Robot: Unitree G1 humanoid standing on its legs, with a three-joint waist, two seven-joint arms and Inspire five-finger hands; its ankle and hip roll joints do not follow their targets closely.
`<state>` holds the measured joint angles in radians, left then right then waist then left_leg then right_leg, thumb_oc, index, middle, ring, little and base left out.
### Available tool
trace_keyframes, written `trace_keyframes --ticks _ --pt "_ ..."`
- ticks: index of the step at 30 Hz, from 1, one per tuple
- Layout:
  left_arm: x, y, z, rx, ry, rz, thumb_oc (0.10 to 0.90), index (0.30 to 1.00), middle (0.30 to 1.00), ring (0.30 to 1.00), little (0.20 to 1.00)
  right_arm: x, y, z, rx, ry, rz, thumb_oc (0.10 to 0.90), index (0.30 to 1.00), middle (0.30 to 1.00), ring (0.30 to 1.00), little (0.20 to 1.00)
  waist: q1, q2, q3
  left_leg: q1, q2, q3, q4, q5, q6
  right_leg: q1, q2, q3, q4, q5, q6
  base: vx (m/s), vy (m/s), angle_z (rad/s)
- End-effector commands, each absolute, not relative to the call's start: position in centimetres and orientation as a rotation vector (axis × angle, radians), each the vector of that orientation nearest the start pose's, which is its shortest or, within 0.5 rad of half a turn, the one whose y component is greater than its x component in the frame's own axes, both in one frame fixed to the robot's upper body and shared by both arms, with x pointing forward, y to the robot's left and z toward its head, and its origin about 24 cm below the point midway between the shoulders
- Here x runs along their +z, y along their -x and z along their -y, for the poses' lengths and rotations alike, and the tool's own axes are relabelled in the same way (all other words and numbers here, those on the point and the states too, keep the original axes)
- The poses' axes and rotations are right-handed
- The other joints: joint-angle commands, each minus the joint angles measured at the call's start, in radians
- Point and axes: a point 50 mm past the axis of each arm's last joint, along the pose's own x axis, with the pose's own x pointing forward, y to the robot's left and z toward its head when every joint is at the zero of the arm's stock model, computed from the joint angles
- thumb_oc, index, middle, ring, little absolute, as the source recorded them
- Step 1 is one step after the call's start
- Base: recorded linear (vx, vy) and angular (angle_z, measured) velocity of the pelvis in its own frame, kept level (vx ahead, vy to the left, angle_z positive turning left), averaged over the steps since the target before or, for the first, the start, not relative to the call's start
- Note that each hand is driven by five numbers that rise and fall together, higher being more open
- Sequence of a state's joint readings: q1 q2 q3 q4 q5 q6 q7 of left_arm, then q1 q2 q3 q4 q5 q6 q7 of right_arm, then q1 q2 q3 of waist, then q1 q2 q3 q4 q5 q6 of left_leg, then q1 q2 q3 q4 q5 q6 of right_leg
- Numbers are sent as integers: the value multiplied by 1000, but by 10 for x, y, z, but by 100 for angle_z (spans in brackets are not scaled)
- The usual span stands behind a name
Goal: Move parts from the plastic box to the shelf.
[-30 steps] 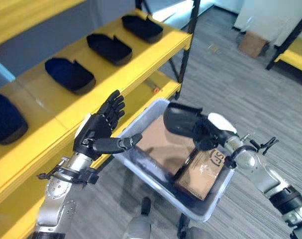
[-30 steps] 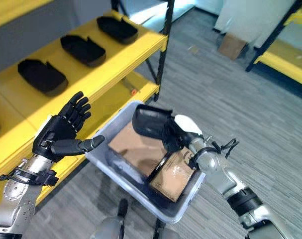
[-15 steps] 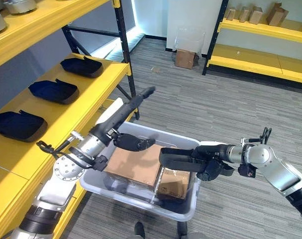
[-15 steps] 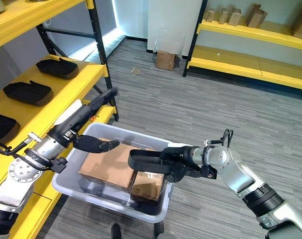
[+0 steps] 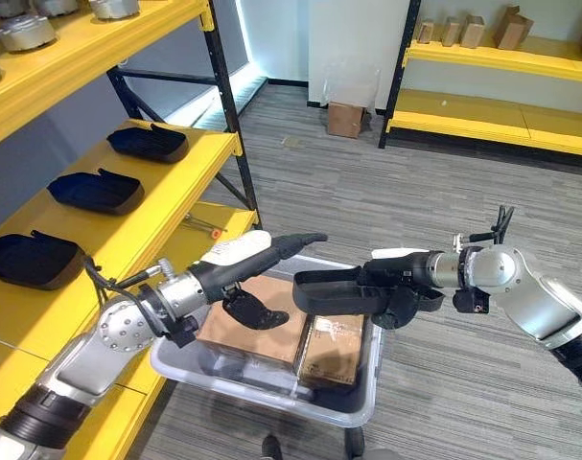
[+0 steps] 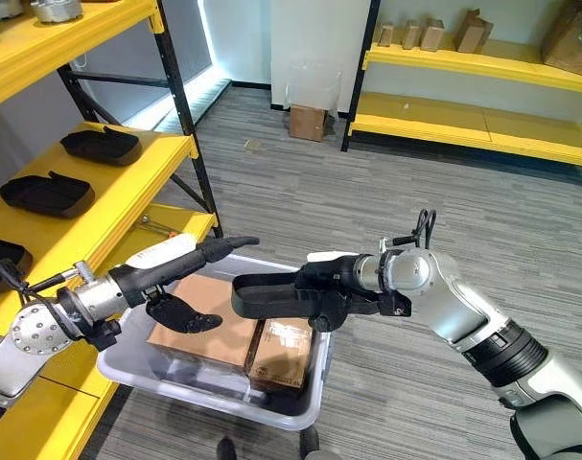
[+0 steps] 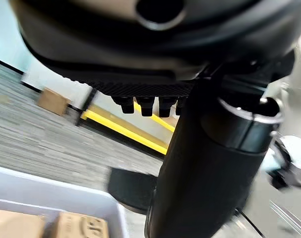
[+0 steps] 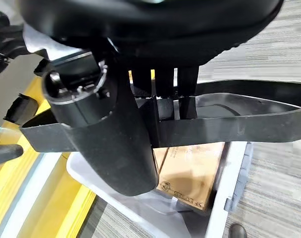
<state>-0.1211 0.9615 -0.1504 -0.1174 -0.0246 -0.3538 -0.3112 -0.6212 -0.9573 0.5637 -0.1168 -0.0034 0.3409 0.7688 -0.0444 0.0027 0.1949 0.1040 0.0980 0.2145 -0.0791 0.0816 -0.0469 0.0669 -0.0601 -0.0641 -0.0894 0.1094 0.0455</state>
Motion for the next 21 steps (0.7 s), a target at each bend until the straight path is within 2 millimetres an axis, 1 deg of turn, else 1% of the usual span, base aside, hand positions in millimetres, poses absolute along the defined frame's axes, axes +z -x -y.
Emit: trace_keyframes --ticks 1,2,3,8,9,12,13,14,15,16,19,20,21 --pt "193 -259 -241 -361 -988 555 900 1000 1000 1000 1000 179 -307 181 829 1210 -194 400 300 300 300 300 20 -40 -87 -12 48 -28 -8 -37 -34 62 -66 -107 9 -68 57 0 0 0" --pt "195 -258 -248 -329 -1010 564 900 1000 1000 1000 1000 178 -308 186 814 1204 -202 400 300 300 300 300 19 -43 -86 -13 49 -29 -8 -37 -35 61 -66 -105 9 -68 56 0 0 0" --pt "195 -257 -251 -327 -1014 568 900 1000 1000 1000 1000 179 -308 187 811 1198 -200 400 300 300 300 300 18 -45 -85 -13 50 -29 -8 -37 -36 60 -66 -104 10 -69 56 0 0 0" --pt "197 -255 -248 -374 -1028 600 900 1000 1000 1000 1000 185 -309 184 836 1162 -178 400 300 300 300 300 16 -51 -86 -14 51 -31 -8 -38 -37 58 -65 -101 12 -68 57 0 0 0" --pt "194 -256 -241 -400 -985 606 900 1000 1000 1000 1000 186 -307 179 888 1123 -184 400 300 300 300 300 19 -55 -89 -16 50 -35 -8 -40 -37 56 -64 -101 12 -69 56 0 0 0" --pt "190 -256 -231 -442 -988 643 900 1000 1000 1000 1000 182 -306 173 938 1111 -186 400 300 300 300 300 17 -56 -91 -17 50 -35 -8 -43 -36 54 -62 -98 12 -70 55 8 -11 0" --pt "187 -258 -221 -481 -981 665 900 1000 1000 1000 1000 179 -304 165 974 1107 -169 400 300 300 300 300 12 -57 -91 -16 52 -35 -8 -44 -36 52 -61 -94 11 -69 55 0 0 0" --pt "186 -258 -217 -493 -979 672 900 1000 1000 1000 1000 178 -304 163 980 1106 -163 400 300 300 300 300 10 -57 -91 -16 53 -34 -8 -44 -36 51 -61 -93 11 -68 55 0 0 0" --pt "185 -258 -206 -538 -986 699 900 1000 1000 1000 1000 175 -304 156 998 1102 -143 400 300 300 300 300 7 -56 -91 -15 52 -34 -8 -45 -35 50 -61 -89 10 -67 55 0 0 0" --pt "186 -260 -200 -568 -991 706 900 1000 1000 1000 1000 174 -304 151 1010 1101 -131 400 300 300 300 300 5 -55 -92 -14 52 -34 -8 -46 -36 50 -60 -85 10 -66 55 0 0 0" --pt "184 -261 -192 -602 -993 713 900 1000 1000 1000 1000 172 -305 145 1019 1101 -115 400 300 300 300 300 4 -54 -93 -13 52 -34 -8 -47 -36 49 -60 -82 9 -65 56 0 0 0" --pt "182 -261 -181 -656 -1004 725 900 1000 1000 1000 1000 169 -306 137 1029 1101 -103 400 300 300 300 300 4 -52 -94 -13 51 -35 -8 -49 -35 48 -60 -78 10 -65 57 0 0 0" --pt "180 -262 -177 -676 -1010 730 900 1000 1000 1000 1000 166 -307 134 1036 1095 -103 400 300 300 300 300 3 -51 -94 -13 52 -35 -8 -50 -35 47 -60 -77 10 -65 57 31 8 -1"
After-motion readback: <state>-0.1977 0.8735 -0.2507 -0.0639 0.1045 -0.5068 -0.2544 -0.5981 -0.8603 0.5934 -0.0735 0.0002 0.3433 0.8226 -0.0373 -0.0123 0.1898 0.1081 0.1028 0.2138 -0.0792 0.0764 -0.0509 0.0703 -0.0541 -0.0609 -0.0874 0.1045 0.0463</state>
